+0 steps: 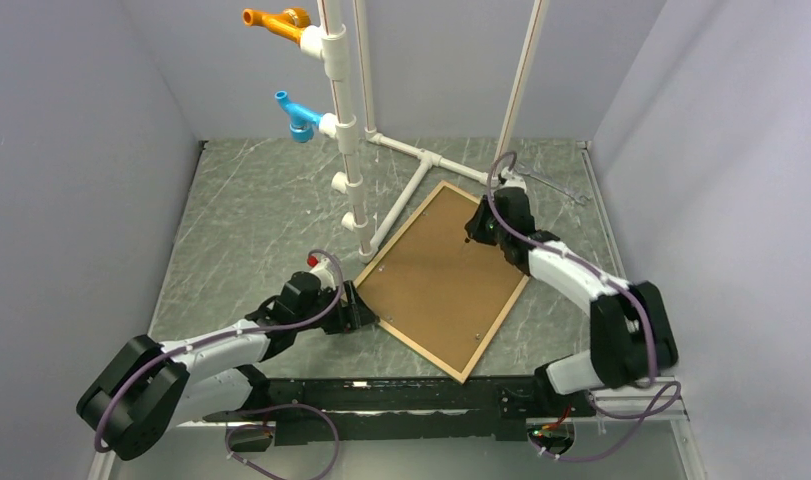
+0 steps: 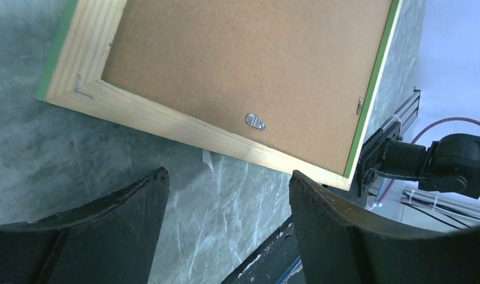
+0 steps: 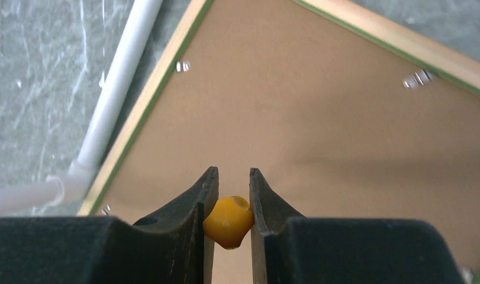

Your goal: Take the photo out of the frame

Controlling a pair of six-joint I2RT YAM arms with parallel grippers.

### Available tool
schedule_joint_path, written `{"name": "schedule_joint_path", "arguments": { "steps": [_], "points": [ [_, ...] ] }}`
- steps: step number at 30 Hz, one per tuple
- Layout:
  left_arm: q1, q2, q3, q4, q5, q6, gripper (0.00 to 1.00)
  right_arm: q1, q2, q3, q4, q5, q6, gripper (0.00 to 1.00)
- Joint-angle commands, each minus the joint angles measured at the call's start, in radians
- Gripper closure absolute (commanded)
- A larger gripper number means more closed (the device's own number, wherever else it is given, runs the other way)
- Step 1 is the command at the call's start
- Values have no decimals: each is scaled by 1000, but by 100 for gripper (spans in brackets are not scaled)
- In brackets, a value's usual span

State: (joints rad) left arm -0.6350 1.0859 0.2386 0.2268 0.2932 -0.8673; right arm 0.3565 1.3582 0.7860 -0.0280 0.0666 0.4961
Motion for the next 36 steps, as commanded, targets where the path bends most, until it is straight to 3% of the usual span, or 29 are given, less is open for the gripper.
{"name": "schedule_joint_path", "arguments": {
  "steps": [1, 8, 16, 29, 36],
  "points": [
    [-8, 6, -12, 103, 43, -34, 22, -59, 168, 160, 199, -205, 19, 100],
    [-11, 42, 77, 16, 46, 22, 21, -106, 467, 432, 175, -291, 30, 100],
    [-10, 92, 85, 78, 74, -6, 21, -113, 649, 649, 114, -316, 19, 100],
    [-11, 199, 24, 270, 120, -72, 17, -112, 763, 627, 214, -440, 50, 100],
    [-12, 237, 6, 334, 118, -97, 17, -113, 747, 577, 209, -448, 57, 100]
  ]
}}
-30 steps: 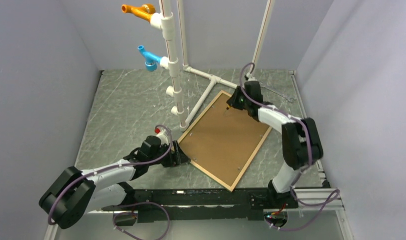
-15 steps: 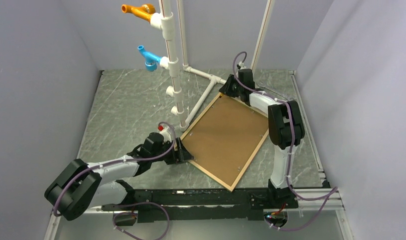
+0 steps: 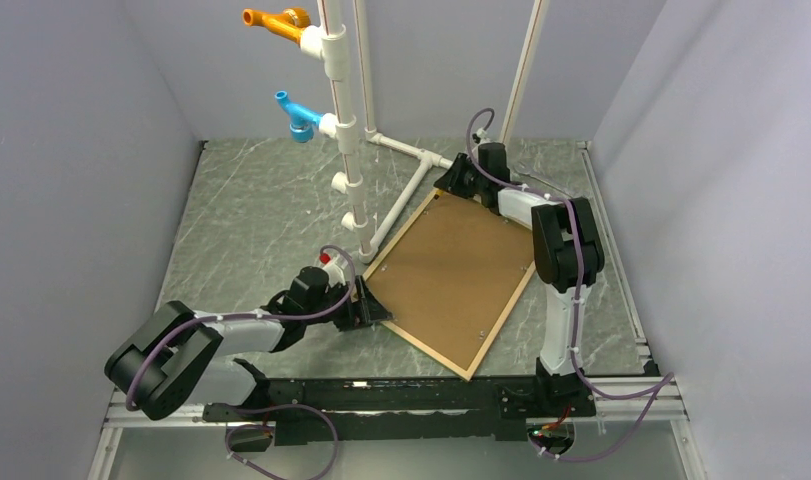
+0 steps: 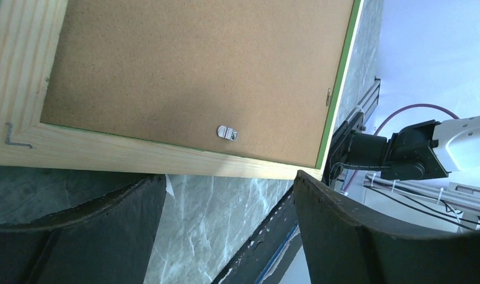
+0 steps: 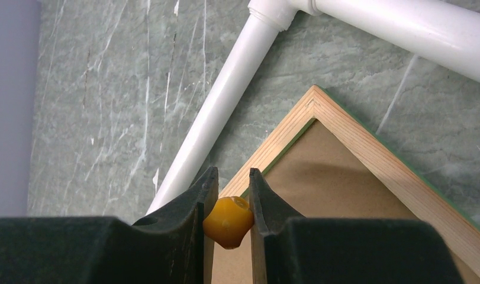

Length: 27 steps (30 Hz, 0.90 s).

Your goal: Take the photo out of the frame

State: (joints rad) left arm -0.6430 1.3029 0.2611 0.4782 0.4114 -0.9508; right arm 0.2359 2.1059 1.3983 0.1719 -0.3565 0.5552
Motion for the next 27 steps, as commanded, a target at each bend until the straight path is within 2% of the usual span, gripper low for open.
{"name": "schedule_joint_path", "arguments": {
  "steps": [1, 7, 11, 17, 27],
  "points": [
    [-4, 20, -18, 86, -2, -15, 17, 8, -8, -44, 8, -25, -5, 100],
    [-4, 2, -14, 56, -15, -3, 17, 9, -30, -72, -10, -98, -57, 100],
    [-4, -14, -8, 19, -27, 11, 17, 14, -48, -95, -52, -150, -157, 100],
    [-4, -8, -6, 30, -25, 9, 17, 16, -96, -115, -150, -103, -263, 100],
    [-4, -18, -5, 27, -24, 9, 17, 75, -13, 112, -444, -171, -510, 100]
  ]
}}
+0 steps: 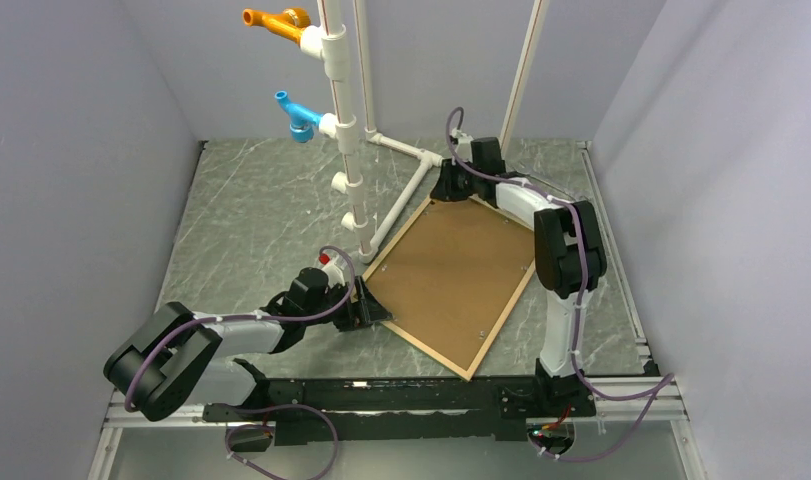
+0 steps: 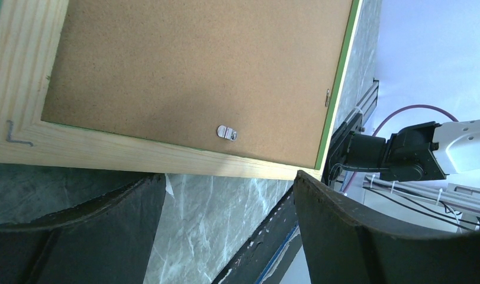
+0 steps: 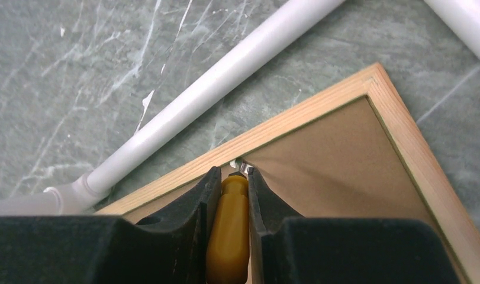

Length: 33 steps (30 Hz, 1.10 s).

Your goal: Take the photo out of the frame

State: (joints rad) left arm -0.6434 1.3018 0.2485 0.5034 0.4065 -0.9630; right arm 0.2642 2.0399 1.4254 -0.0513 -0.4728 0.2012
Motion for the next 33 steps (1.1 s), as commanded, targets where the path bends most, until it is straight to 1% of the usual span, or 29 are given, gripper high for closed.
{"name": "schedule_joint_path", "arguments": {
  "steps": [1, 3, 7, 10, 15, 18, 21, 24, 27, 29, 33],
  "points": [
    [-4, -21, 6, -5, -22, 23, 17, 62, 60, 103, -245, -51, -188, 100],
    [-4, -29, 6, -14, -25, 26, 17, 81, 80, 147, -299, -40, -249, 100],
    [-3, -32, 8, -21, -26, 30, 17, 90, 132, 255, -439, -88, -294, 100],
    [-4, -29, 7, -19, -25, 30, 17, 94, 146, 286, -514, -122, -319, 100],
    [-4, -6, 18, -9, -15, 32, 17, 106, 157, 329, -634, -136, -379, 100],
    [-3, 2, 24, -5, -10, 33, 17, 107, 143, 336, -650, -160, -395, 100],
    [-3, 0, 29, -14, -8, 37, 17, 107, 119, 344, -657, -93, -372, 100],
    [-3, -8, 28, -20, -10, 40, 17, 107, 3, 230, -528, -25, -284, 100],
    [-4, -11, 28, -21, -6, 43, 17, 103, -153, 64, -365, 100, -154, 100],
    [-3, -11, 29, -17, -1, 46, 17, 102, -253, -53, -272, 228, -77, 100],
    [-3, -17, 35, -24, 7, 63, 16, 100, -399, -211, -221, 481, 20, 100]
  ]
}}
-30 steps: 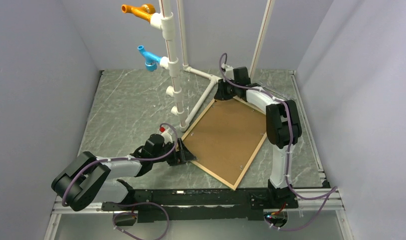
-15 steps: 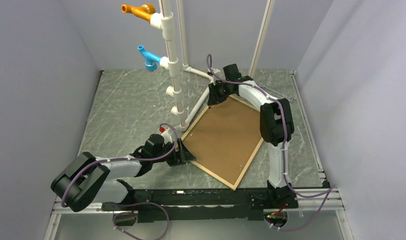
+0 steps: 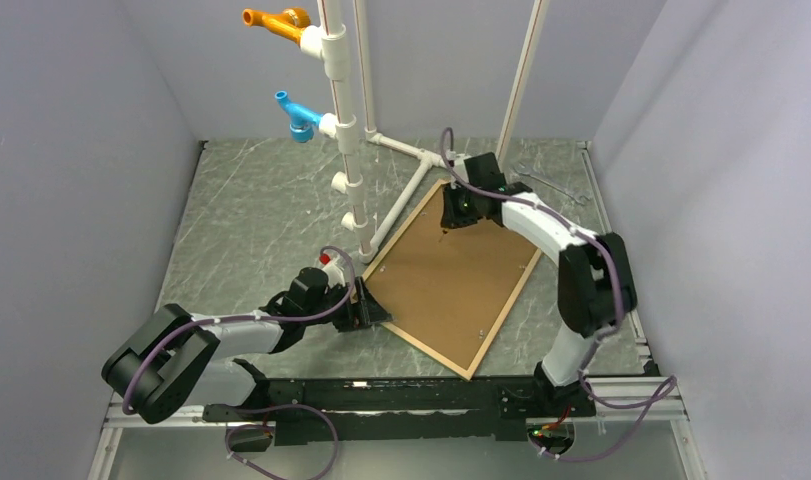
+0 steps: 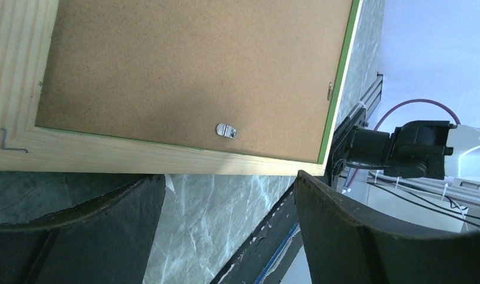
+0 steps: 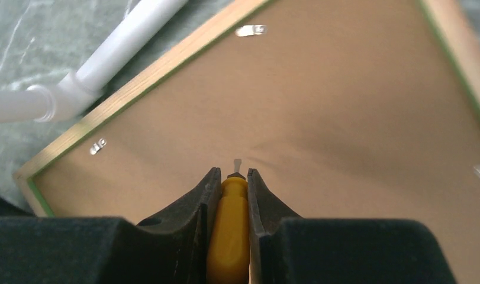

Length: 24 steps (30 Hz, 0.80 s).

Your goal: Take the photo out of the frame

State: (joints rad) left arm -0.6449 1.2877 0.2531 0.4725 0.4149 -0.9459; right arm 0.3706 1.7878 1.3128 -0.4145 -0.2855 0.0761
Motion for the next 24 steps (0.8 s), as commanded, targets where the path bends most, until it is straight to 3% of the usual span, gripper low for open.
{"name": "schedule_joint_path", "arguments": {
  "steps": [1, 6, 11, 17, 24],
  "points": [
    [-2, -4, 31, 6, -1, 48, 16, -8, -202, -146, 161, 348, 159, 100],
    [-2, -22, 21, 17, 7, 50, 15, -40, -396, -339, 179, 639, 280, 100],
    [-2, -26, 7, 49, 19, 45, 15, -143, -495, -442, 113, 812, 432, 100],
    [-2, 28, 6, 125, 81, 31, 16, -269, -503, -463, 105, 690, 425, 100],
    [-2, 25, -23, 166, 86, 14, 17, -271, -520, -463, 57, 602, 391, 100]
  ]
}}
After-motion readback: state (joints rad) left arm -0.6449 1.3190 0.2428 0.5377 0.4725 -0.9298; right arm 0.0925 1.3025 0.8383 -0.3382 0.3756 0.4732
